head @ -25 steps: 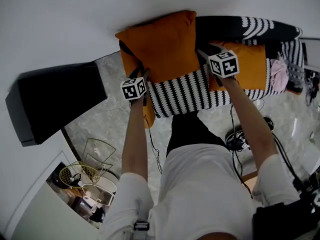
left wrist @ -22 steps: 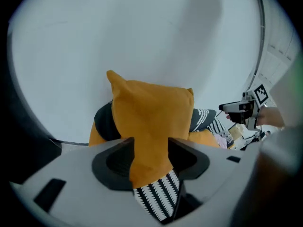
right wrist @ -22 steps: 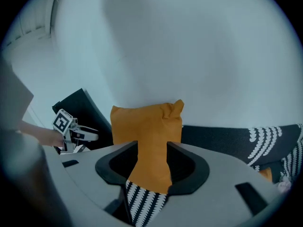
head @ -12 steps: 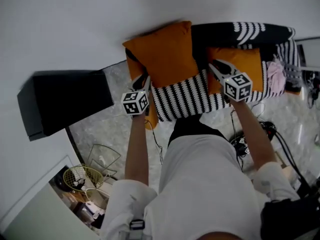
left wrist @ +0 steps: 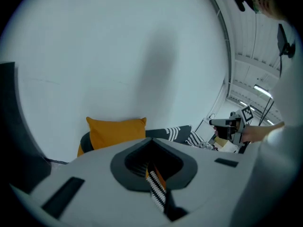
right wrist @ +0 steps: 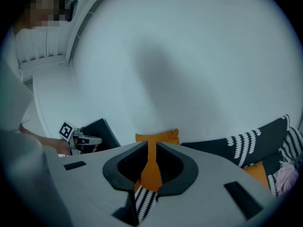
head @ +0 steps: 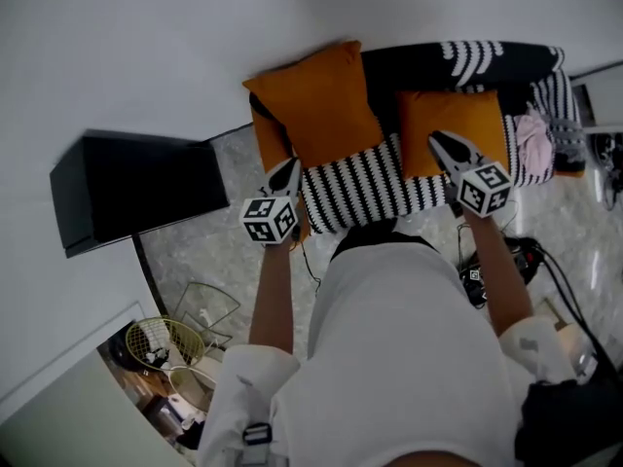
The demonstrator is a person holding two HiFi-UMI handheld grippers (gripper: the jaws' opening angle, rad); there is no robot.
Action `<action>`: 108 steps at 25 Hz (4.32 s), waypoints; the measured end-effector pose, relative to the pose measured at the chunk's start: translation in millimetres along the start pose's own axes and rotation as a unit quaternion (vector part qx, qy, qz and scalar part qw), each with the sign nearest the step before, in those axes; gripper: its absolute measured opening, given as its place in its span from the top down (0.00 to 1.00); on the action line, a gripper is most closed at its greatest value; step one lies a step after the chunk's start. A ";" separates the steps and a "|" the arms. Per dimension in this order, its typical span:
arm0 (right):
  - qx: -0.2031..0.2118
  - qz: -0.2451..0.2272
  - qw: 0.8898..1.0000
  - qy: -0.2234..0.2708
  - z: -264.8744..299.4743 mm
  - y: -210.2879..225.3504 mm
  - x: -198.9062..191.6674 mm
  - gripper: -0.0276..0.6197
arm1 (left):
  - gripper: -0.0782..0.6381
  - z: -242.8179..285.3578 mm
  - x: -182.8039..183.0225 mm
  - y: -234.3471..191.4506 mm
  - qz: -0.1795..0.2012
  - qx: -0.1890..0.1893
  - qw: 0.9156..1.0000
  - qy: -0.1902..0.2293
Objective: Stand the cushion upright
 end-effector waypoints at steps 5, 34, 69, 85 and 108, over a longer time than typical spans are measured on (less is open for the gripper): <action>0.006 0.015 1.000 0.004 -30.3 -11.6 -7.4 0.84 | 0.89 -21.1 -10.5 26.2 -0.012 -0.022 1.000 0.014; -0.066 0.042 0.996 0.045 -74.0 -25.6 -29.6 0.84 | 0.89 33.1 -13.2 32.2 0.026 -0.142 0.989 -0.032; -0.028 0.029 0.999 0.022 -121.9 138.4 6.5 0.84 | 0.89 104.1 -60.0 164.7 -0.008 -0.105 0.993 -0.049; 0.081 -0.020 0.992 -0.099 -83.3 281.5 -0.5 0.73 | 0.89 175.1 -132.9 248.0 -0.040 -0.025 0.996 -0.072; 0.197 -0.102 0.938 -0.268 50.4 383.9 -146.1 0.56 | 0.71 251.4 -319.8 248.7 -0.217 0.133 0.959 -0.127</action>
Point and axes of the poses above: the fingertips, and each gripper's own axes: z forward along the fingers, y to its right, x out of its top, the point moved 9 cm from there along -z, backward along the fingers, and after that the axes turned 15 degrees about y, right-handed, at the moved point
